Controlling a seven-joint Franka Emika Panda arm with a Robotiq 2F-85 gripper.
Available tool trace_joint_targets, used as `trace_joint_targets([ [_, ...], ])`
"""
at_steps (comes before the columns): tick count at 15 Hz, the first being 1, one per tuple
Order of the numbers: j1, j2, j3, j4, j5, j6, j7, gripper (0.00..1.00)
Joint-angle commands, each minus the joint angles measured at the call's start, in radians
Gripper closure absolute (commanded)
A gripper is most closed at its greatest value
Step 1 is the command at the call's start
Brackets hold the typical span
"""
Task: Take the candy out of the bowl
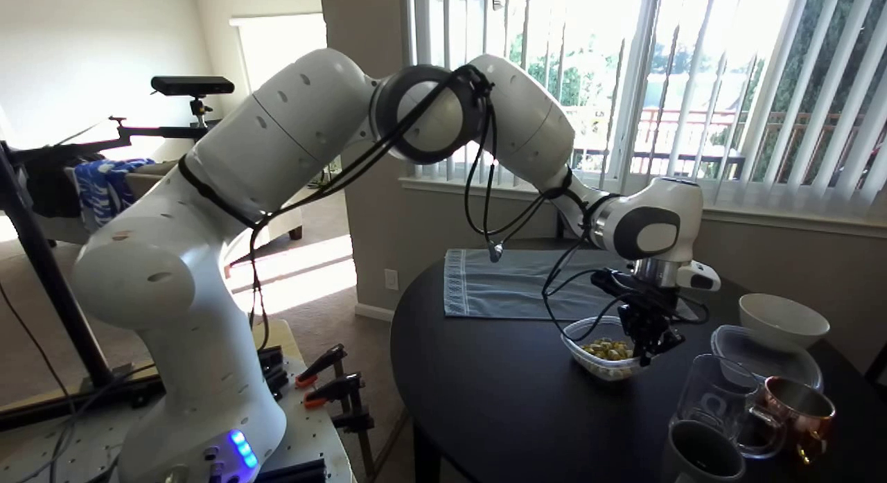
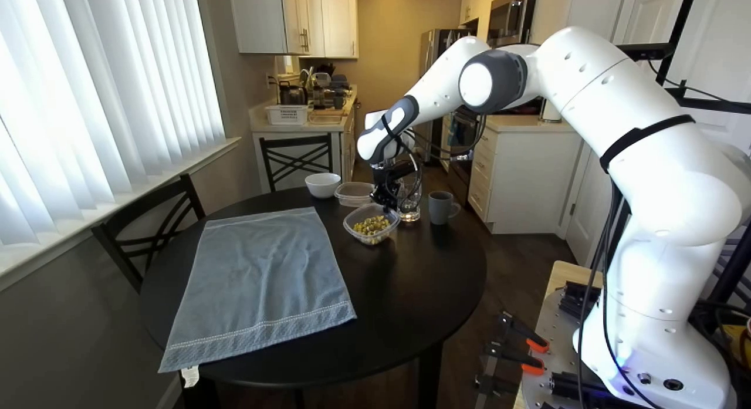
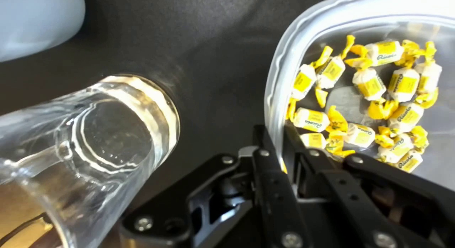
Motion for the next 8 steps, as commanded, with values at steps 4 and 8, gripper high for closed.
trace_joint_targets([
  [4, 0.196, -0.172, -0.133, -0.172, -0.181, 0.156, 0.249, 0.97],
  [8, 0.260, -0.200, -0.150, -0.173, -0.251, 0.167, 0.326, 0.97],
])
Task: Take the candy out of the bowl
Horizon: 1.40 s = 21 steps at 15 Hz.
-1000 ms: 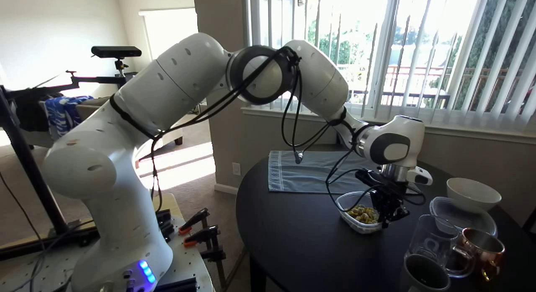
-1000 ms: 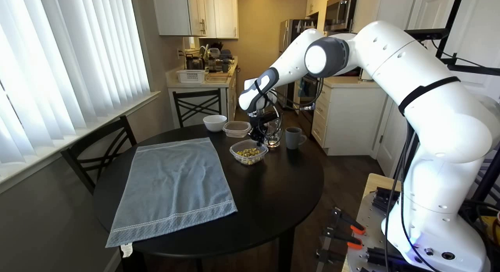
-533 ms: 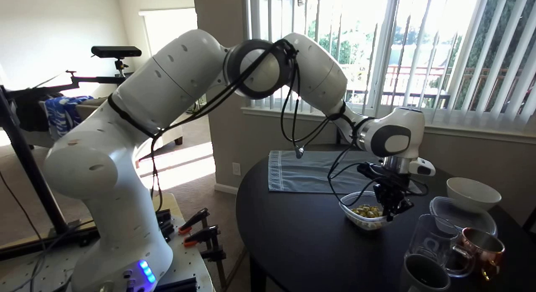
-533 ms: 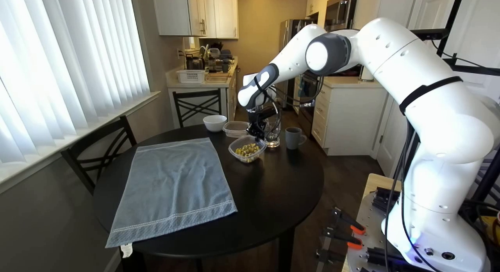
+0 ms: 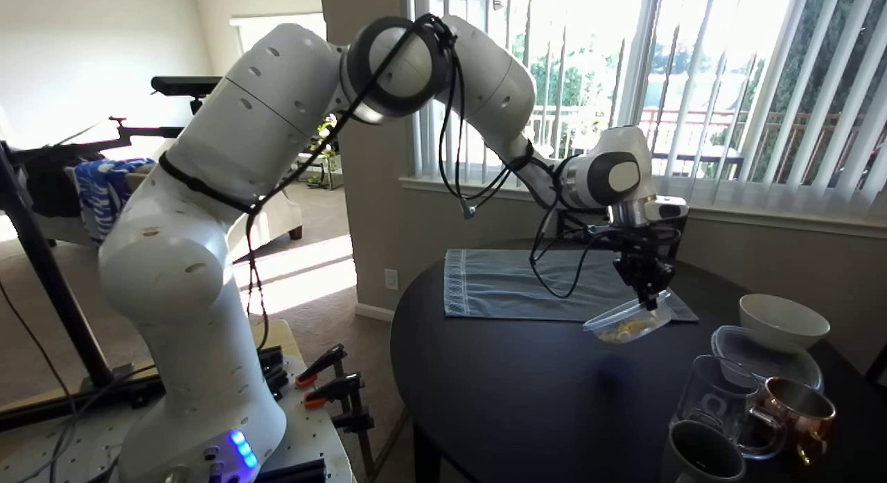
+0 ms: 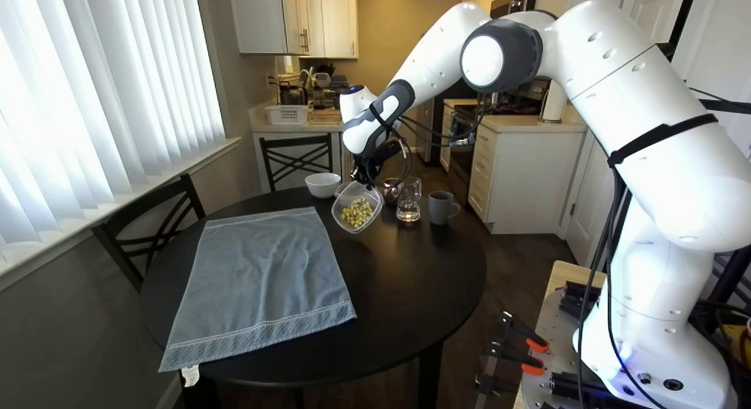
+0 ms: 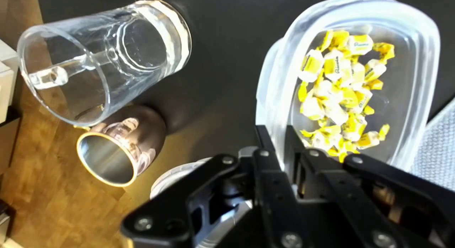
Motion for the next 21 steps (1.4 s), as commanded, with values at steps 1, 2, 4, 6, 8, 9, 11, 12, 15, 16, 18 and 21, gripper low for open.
trace_joint_targets([
  [1, 0.041, -0.052, -0.011, -0.051, -0.061, 0.035, 0.048, 0.97],
  [2, 0.039, -0.052, 0.000, -0.043, -0.062, 0.028, 0.033, 0.97],
  [4, 0.031, -0.048, 0.022, -0.028, -0.055, 0.014, -0.006, 0.97],
  [6, 0.023, -0.047, 0.043, -0.016, -0.045, 0.008, -0.034, 0.97],
  [8, 0.063, -0.055, 0.013, -0.024, -0.079, 0.070, 0.046, 0.97],
  [9, 0.083, -0.056, -0.005, -0.023, -0.101, 0.105, 0.076, 0.97],
  [11, 0.121, -0.055, -0.038, -0.013, -0.144, 0.158, 0.132, 0.97],
  [12, 0.137, -0.053, -0.051, -0.006, -0.161, 0.171, 0.155, 0.97],
  [15, 0.187, -0.032, -0.101, 0.027, -0.216, 0.180, 0.233, 0.97],
  [16, 0.205, -0.023, -0.121, 0.037, -0.240, 0.177, 0.265, 0.97],
  [18, 0.265, -0.011, -0.178, 0.038, -0.313, 0.189, 0.369, 0.97],
  [21, 0.367, 0.051, -0.271, 0.089, -0.469, 0.176, 0.569, 0.97],
])
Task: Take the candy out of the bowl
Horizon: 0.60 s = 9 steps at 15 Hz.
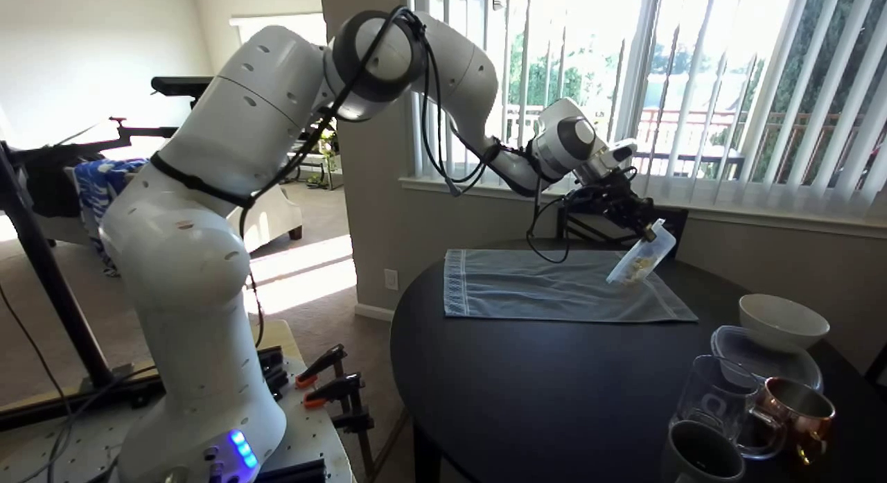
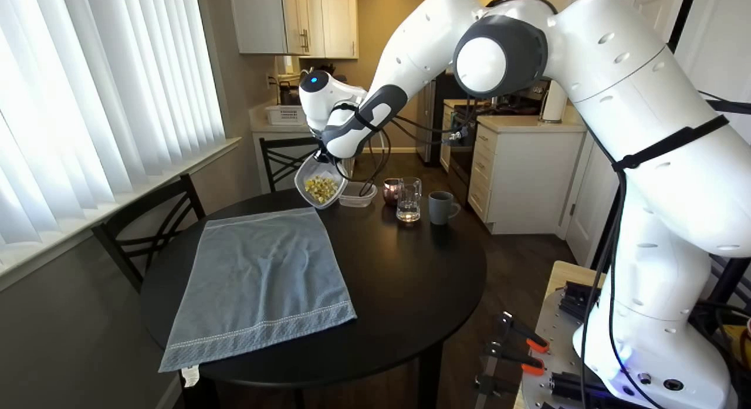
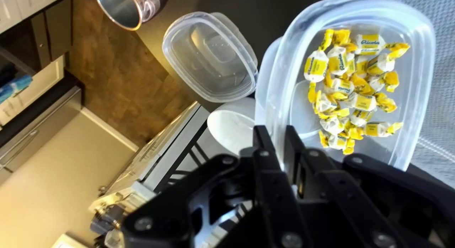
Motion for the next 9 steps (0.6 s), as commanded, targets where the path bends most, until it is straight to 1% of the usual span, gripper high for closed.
trace_joint_targets([
  [1, 0.114, 0.085, -0.104, 0.082, -0.183, -0.018, 0.230, 0.97],
  [3, 0.139, 0.144, -0.113, 0.154, -0.291, -0.075, 0.331, 0.97],
  [4, 0.142, 0.165, -0.102, 0.183, -0.339, -0.108, 0.369, 0.97],
  [6, 0.135, 0.208, -0.074, 0.242, -0.425, -0.187, 0.425, 0.97],
  [9, 0.111, 0.254, -0.025, 0.311, -0.532, -0.296, 0.467, 0.97],
])
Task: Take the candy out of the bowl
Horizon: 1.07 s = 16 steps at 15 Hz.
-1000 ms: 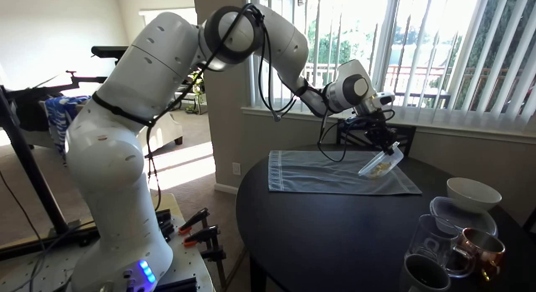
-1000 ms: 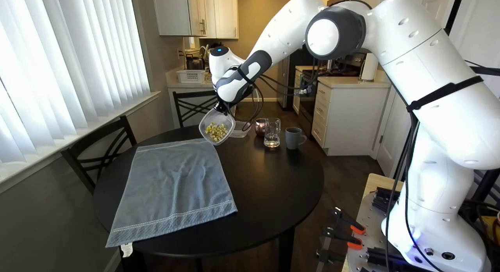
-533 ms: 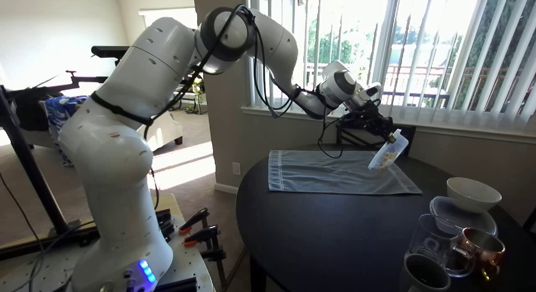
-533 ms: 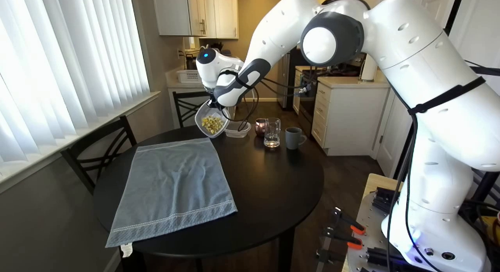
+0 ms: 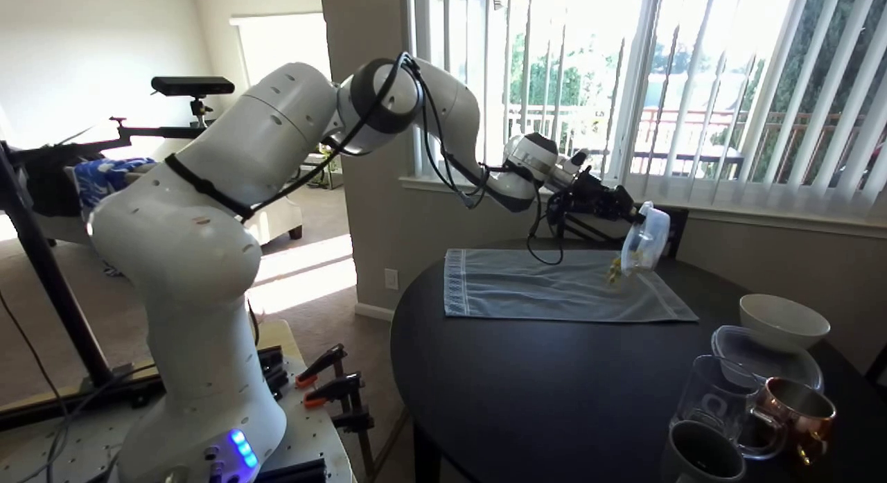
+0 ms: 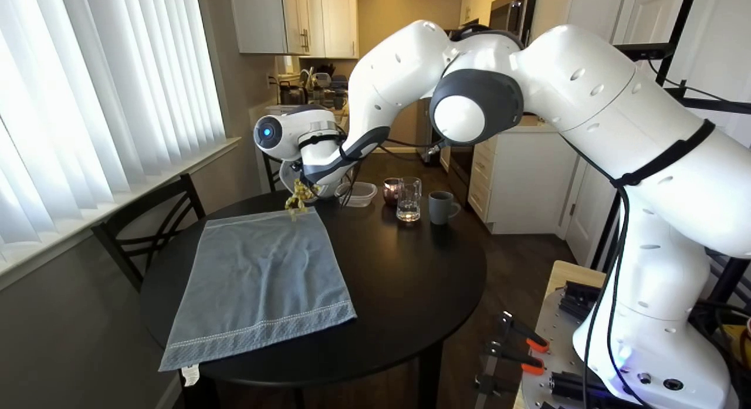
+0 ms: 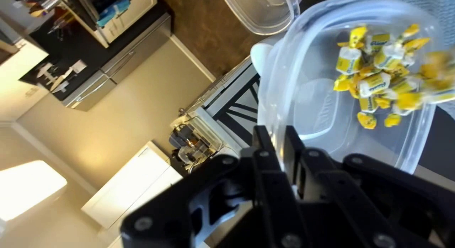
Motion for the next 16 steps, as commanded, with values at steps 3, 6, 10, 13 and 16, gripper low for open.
trace_joint_targets([
  [3, -0.058, 0.085, 0.090, 0.140, -0.173, -0.166, 0.049, 0.97],
  [6, -0.091, 0.112, 0.141, 0.188, -0.219, -0.222, 0.040, 0.97],
  [10, -0.142, 0.136, 0.213, 0.241, -0.208, -0.256, 0.029, 0.97],
  [13, -0.173, 0.156, 0.257, 0.284, -0.180, -0.264, 0.032, 0.97],
  [16, -0.198, 0.177, 0.291, 0.331, -0.144, -0.274, 0.036, 0.97],
])
